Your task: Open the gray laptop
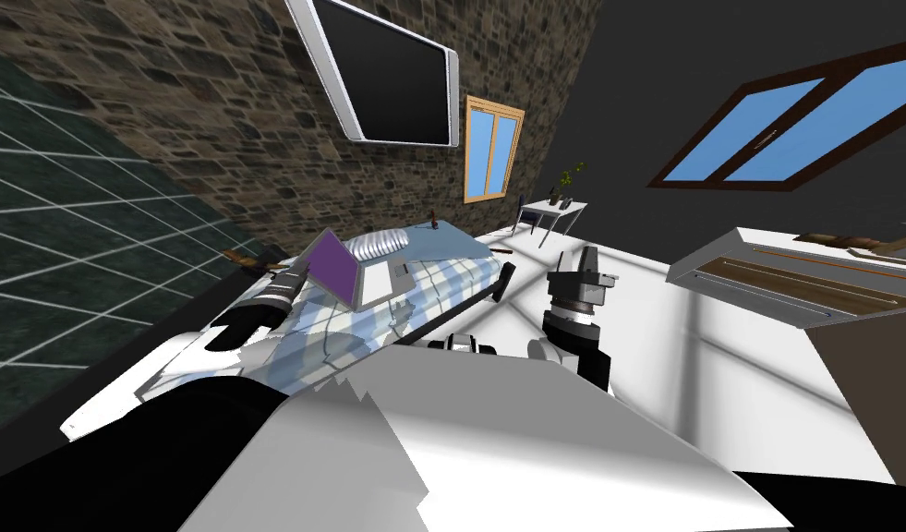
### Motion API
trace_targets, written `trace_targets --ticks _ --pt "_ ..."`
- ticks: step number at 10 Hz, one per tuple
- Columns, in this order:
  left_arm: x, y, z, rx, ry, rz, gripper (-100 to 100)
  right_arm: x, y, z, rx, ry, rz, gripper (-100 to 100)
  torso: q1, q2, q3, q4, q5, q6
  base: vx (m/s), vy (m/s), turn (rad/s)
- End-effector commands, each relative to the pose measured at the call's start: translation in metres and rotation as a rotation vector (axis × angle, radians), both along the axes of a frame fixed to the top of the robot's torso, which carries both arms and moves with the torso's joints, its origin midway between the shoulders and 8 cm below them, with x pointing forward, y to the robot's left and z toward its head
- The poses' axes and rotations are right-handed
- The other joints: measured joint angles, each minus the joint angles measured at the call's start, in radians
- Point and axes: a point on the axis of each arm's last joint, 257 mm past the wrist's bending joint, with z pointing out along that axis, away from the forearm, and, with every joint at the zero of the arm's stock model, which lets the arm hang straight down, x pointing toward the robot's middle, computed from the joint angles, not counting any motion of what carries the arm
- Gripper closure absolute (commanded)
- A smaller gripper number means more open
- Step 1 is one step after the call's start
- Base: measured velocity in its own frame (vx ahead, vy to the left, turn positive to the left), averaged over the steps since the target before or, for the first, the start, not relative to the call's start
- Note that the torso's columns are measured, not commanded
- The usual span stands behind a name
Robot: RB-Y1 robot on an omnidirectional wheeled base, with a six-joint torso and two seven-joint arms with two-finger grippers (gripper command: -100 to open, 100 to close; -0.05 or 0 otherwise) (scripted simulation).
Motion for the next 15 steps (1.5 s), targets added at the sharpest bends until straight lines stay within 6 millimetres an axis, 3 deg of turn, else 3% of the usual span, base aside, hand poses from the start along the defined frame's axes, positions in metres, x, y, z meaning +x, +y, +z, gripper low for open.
trace_targets --ticks 1,2,9,15 --pt "0.001 0.0 0.003 0.002 -0.001 0.0 -100 0.0 0.0 0.0 0.0 0.0 0.0 0 0.003 -0.002 -0.001 0.0 0.001 0.001 0.039 0.029 -0.011" --pt "0.001 0.0 0.003 0.001 0.0 0.001 100 0.0 0.0 0.0 0.0 0.0 0.0 0 0.0 -0.001 -0.001 0.0 0.0 0.001 0.006 0.005 0.001" --pt "-0.001 -0.023 -0.013 0.156 0.141 0.066 100 0.0 0.0 0.0 0.0 0.0 0.0 0 0.0 -0.006 -0.003 -0.003 0.003 0.004 -0.002 -0.005 -0.098" --pt "-0.007 -0.04 -0.015 0.276 0.23 0.129 100 0.0 0.0 0.0 0.0 0.0 0.0 0 0.001 -0.004 -0.001 -0.002 0.004 0.002 0.002 -0.007 -0.1"
